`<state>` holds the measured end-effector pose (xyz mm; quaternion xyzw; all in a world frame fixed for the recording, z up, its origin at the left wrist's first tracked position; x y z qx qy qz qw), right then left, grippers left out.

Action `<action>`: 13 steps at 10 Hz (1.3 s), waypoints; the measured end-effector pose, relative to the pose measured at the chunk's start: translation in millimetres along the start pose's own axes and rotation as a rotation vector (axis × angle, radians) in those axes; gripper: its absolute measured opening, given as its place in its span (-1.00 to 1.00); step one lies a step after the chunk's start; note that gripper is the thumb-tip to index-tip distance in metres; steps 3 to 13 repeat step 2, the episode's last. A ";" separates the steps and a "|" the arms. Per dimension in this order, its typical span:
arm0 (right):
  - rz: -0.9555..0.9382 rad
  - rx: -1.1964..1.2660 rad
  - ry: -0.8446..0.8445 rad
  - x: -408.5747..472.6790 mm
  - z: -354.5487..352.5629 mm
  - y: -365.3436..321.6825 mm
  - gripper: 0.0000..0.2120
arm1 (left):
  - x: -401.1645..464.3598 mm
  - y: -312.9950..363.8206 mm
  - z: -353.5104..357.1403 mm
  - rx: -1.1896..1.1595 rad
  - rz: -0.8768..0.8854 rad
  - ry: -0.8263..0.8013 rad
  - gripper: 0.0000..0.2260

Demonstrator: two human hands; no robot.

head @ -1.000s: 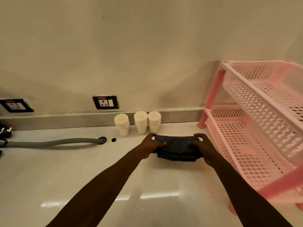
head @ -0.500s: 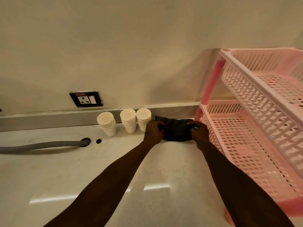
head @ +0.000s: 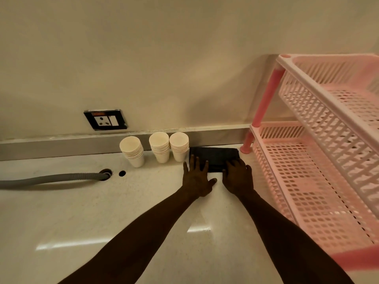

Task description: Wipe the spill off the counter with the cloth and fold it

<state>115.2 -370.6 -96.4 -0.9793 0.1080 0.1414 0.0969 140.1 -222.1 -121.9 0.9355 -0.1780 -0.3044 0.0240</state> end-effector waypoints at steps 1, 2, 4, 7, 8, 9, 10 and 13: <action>-0.019 0.002 0.002 -11.7 -10.7 -7.6 -0.54 | -19.0 -0.9 -3.5 -0.047 -0.049 -0.088 -0.23; -0.082 0.008 0.072 -24.8 -28.8 -20.9 -0.56 | -45.0 -1.5 -22.7 -0.071 -0.043 0.010 -0.29; -0.082 0.008 0.072 -24.8 -28.8 -20.9 -0.56 | -45.0 -1.5 -22.7 -0.071 -0.043 0.010 -0.29; -0.082 0.008 0.072 -24.8 -28.8 -20.9 -0.56 | -45.0 -1.5 -22.7 -0.071 -0.043 0.010 -0.29; -0.082 0.008 0.072 -24.8 -28.8 -20.9 -0.56 | -45.0 -1.5 -22.7 -0.071 -0.043 0.010 -0.29; -0.082 0.008 0.072 -24.8 -28.8 -20.9 -0.56 | -45.0 -1.5 -22.7 -0.071 -0.043 0.010 -0.29; -0.082 0.008 0.072 -24.8 -28.8 -20.9 -0.56 | -45.0 -1.5 -22.7 -0.071 -0.043 0.010 -0.29; -0.082 0.008 0.072 -24.8 -28.8 -20.9 -0.56 | -45.0 -1.5 -22.7 -0.071 -0.043 0.010 -0.29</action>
Point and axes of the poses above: each hand's wrist, its own x-axis towards the middle knuckle, its own z-axis out of the palm, y = z × x, the point moved 9 cm from there along x, towards the middle knuckle, and after that the axes turned 15 degrees about -y, right-handed, at the moved point
